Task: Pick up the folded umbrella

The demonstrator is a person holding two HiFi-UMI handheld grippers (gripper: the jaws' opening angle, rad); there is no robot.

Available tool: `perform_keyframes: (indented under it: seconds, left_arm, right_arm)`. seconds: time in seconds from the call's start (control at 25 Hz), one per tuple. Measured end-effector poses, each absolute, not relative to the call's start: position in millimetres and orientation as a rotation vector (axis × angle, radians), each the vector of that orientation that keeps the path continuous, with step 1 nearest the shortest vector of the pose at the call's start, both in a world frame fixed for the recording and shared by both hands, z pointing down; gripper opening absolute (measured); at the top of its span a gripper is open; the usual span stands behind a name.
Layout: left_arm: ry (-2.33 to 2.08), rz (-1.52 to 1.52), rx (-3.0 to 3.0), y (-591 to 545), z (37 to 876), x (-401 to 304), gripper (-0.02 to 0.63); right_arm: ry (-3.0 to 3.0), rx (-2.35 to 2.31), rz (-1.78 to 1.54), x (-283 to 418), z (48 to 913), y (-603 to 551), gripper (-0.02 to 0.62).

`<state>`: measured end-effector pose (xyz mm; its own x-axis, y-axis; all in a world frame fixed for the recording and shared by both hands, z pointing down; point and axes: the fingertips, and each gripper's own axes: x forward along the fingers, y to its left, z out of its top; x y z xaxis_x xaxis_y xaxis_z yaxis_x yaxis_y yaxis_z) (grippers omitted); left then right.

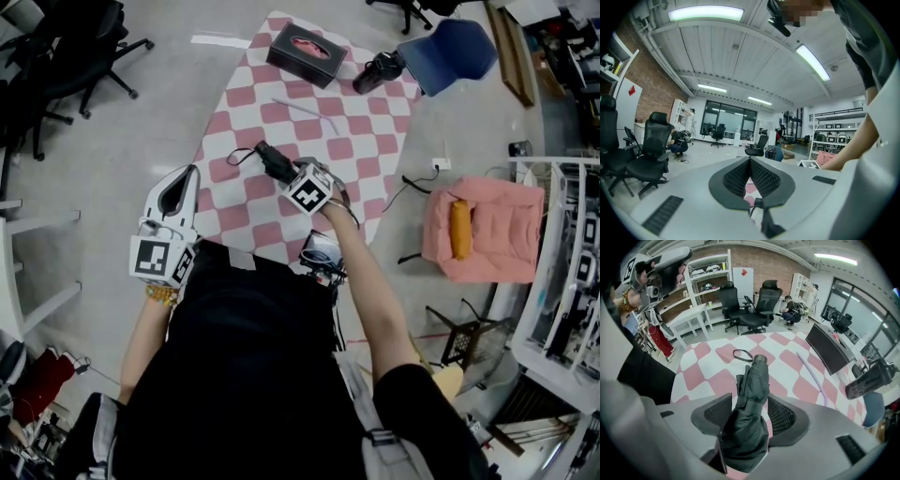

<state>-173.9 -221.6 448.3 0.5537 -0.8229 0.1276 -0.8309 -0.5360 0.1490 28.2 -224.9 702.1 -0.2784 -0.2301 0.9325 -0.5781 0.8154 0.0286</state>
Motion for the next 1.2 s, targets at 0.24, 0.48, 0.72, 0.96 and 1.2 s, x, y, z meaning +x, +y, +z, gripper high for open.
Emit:
perform_keyframes:
  seconds: [0.24, 0.48, 0.72, 0.96, 1.2]
  left_arm:
    - [-1.415, 0.076, 2.578, -220, 451, -179, 0.014]
    - [-1.433, 0.082, 2.573, -219, 448, -184, 0.014]
    - [-1.448, 0.086, 2.562, -216, 450, -186, 0.014]
    - [-1.436, 0.103, 2.551, -212, 453, -185, 0.014]
    - [-1.435, 0.112, 2.554, -214, 453, -185, 0.014]
  right_arm:
    - [-1.823, 0.589, 0.454, 30, 719, -218, 0.256]
    - [-1.791, 0.571, 0.518, 33, 733, -211, 0.267]
    - [-1.682, 0.545, 0.555, 44, 742, -209, 0.267]
    - [-1.626, 0.570, 0.554, 53, 742, -217, 0.267]
    - [-1.650, 0.569, 0.559, 44, 748, -225, 0.268]
